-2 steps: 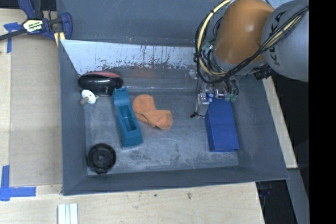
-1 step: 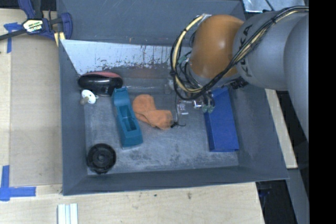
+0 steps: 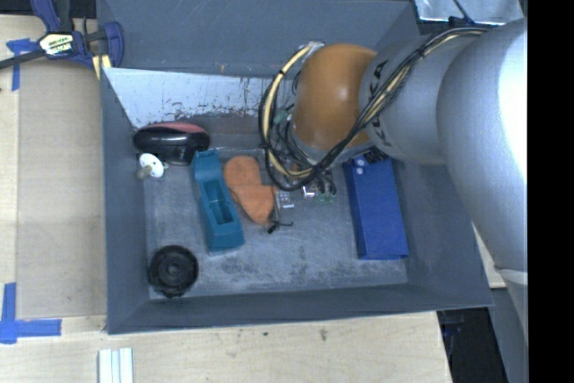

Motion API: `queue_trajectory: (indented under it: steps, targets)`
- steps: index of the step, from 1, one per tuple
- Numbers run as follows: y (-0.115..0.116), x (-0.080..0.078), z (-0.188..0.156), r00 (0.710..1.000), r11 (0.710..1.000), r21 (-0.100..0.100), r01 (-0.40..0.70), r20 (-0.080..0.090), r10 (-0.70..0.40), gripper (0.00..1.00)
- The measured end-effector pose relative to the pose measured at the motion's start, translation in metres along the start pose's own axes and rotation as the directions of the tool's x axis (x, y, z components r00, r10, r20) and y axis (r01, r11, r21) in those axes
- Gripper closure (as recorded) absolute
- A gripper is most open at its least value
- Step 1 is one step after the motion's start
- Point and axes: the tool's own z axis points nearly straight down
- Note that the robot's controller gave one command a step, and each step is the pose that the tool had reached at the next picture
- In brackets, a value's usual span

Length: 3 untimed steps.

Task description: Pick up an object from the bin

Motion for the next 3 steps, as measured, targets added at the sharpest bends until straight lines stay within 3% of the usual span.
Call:
queue_trajectory:
  steps: [1, 2, 3]
  targets:
    - [-0.003, 0.002, -0.001, 1.0, 1.0, -0.001, 0.001, 0.004, -0.001, 0.0]
    - [-0.004, -0.006, -0.01, 0.998, 0.998, 0.001, 0.064, 0.003, -0.064, 0.0]
    - [0.017, -0.002, -0.015, 0.989, 0.989, 0.001, 0.146, 0.002, -0.146, 1.0]
